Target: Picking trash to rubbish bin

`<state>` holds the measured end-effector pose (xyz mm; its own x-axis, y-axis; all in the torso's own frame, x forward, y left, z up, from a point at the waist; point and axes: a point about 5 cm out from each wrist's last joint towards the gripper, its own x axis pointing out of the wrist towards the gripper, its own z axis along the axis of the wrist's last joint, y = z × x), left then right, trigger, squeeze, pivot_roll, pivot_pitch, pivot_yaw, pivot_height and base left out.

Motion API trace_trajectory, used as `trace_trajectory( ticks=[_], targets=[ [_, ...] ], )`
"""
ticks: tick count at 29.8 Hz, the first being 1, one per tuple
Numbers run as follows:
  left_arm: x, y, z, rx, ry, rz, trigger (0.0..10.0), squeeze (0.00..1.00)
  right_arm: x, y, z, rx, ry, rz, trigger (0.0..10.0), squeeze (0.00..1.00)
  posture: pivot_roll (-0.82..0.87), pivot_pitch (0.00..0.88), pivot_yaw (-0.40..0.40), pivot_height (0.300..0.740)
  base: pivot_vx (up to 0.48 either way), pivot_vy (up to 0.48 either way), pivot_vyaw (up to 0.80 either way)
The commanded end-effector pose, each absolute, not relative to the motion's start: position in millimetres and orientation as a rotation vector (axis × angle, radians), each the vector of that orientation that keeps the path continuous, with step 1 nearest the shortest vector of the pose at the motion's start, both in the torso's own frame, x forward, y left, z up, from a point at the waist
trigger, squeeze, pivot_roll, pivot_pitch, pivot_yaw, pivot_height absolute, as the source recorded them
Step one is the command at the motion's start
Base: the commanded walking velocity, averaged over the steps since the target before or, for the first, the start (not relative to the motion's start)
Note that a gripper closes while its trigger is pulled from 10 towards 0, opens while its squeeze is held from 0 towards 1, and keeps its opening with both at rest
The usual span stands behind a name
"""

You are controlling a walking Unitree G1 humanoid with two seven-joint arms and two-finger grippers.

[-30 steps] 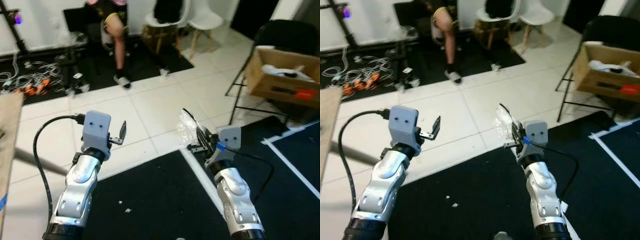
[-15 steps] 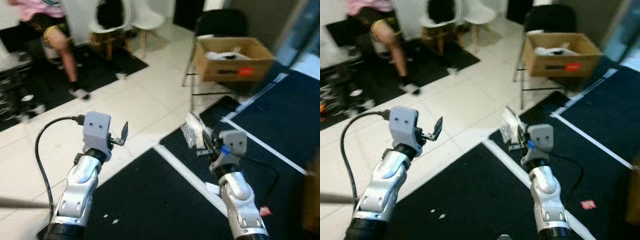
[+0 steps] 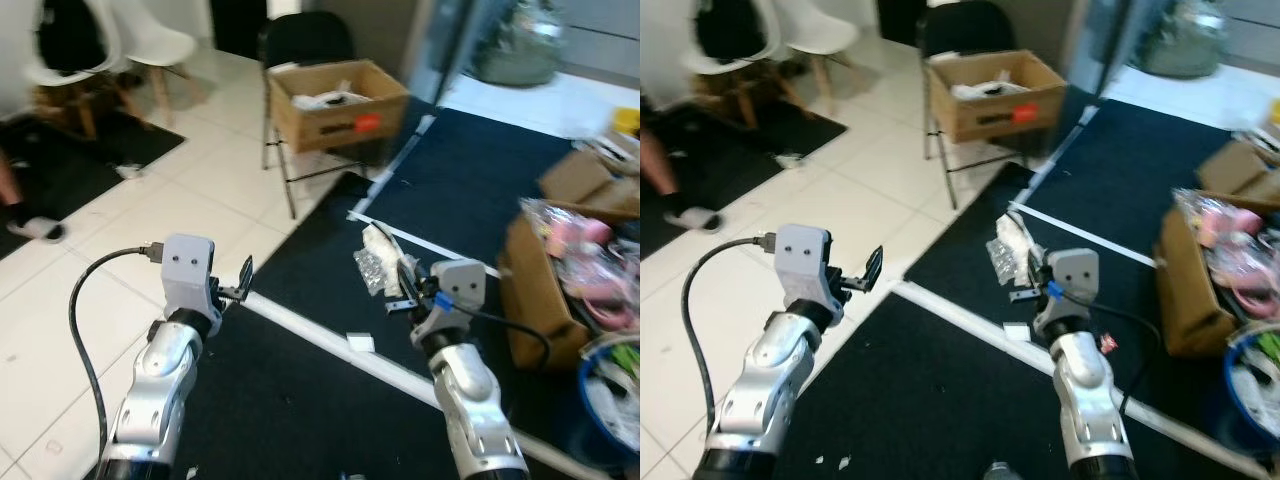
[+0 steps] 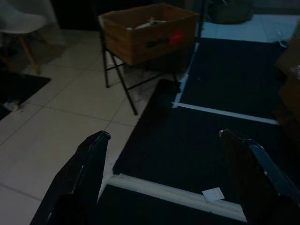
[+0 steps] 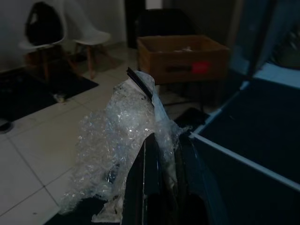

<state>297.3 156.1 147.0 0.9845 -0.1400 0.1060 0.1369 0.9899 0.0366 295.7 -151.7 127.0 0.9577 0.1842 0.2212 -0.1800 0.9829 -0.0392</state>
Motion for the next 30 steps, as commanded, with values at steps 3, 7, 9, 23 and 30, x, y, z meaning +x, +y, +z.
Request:
trace_trajectory(
  ticks=[3,7,9,23,30],
  targets=[
    [295.2,158.7,145.6,0.03,-0.11,-0.123,10.0,0.0,294.4,-154.2,123.0,-0.018,-0.208,0.181,10.0,0.0,0.05,0.149,0.043,0.74,0.0,0.0,-0.8],
    [294.5,159.5,145.0,0.006,-0.107,-0.097,10.0,0.0,295.1,-154.8,121.1,-0.011,-0.188,0.19,10.0,0.0,0.05,0.153,0.032,0.74,0.0,0.0,-0.78],
    [292.9,159.8,144.2,0.004,-0.104,-0.088,10.0,0.0,295.3,-154.3,117.6,-0.015,-0.164,0.202,10.0,0.0,0.05,0.152,0.029,0.74,0.0,0.0,-0.37],
    [289.5,159.6,140.3,0.021,-0.113,-0.081,10.0,0.0,295.3,-153.7,113.3,-0.018,-0.129,0.238,10.0,0.0,0.04,0.155,0.006,0.74,0.0,0.0,0.0],
    [288.6,158.4,140.2,0.022,-0.116,-0.081,10.0,0.0,295.7,-154.9,112.3,-0.02,-0.119,0.243,10.0,0.0,0.04,0.152,0.002,0.74,0.164,0.0,0.0]
  ],
)
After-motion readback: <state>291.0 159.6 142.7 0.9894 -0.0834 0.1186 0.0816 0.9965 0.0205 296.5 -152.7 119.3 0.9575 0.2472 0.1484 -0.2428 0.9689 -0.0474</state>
